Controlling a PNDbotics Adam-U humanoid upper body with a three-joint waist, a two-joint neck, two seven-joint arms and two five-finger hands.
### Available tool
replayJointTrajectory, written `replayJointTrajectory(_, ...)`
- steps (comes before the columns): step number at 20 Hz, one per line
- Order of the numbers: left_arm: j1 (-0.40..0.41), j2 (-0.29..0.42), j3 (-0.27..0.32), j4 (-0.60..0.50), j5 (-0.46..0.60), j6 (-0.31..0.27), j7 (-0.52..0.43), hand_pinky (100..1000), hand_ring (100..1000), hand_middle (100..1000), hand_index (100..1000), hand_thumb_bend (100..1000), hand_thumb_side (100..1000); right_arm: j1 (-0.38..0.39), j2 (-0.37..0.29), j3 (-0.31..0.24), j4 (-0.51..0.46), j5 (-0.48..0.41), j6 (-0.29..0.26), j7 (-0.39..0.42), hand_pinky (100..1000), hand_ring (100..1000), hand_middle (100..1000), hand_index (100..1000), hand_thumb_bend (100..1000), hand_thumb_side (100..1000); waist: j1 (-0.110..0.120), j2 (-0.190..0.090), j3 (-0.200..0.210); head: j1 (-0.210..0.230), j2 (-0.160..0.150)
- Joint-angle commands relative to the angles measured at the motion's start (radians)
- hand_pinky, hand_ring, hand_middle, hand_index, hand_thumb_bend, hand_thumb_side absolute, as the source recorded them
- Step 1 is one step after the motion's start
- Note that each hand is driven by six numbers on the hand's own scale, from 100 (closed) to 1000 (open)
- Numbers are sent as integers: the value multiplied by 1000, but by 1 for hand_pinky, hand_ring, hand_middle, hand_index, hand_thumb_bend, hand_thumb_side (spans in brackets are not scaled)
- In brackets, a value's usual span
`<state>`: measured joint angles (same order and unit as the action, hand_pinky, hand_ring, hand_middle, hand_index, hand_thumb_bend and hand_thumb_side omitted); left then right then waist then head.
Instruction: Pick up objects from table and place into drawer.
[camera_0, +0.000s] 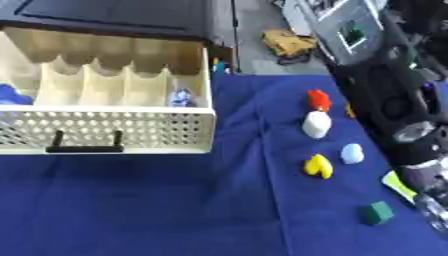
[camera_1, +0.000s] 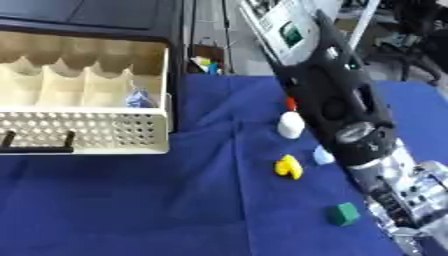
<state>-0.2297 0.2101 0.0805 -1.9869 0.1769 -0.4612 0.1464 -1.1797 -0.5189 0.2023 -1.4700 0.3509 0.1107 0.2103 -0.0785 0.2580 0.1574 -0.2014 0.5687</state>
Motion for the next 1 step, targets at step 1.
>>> replayJointTrajectory(1, 0, 10, 11, -13, 4, -9, 3, 398, 536, 506, 736, 320, 960, 23, -82, -50, -89, -53, -30, -47, 439, 519, 371, 515, 597, 704, 16, -24, -10, 13, -11)
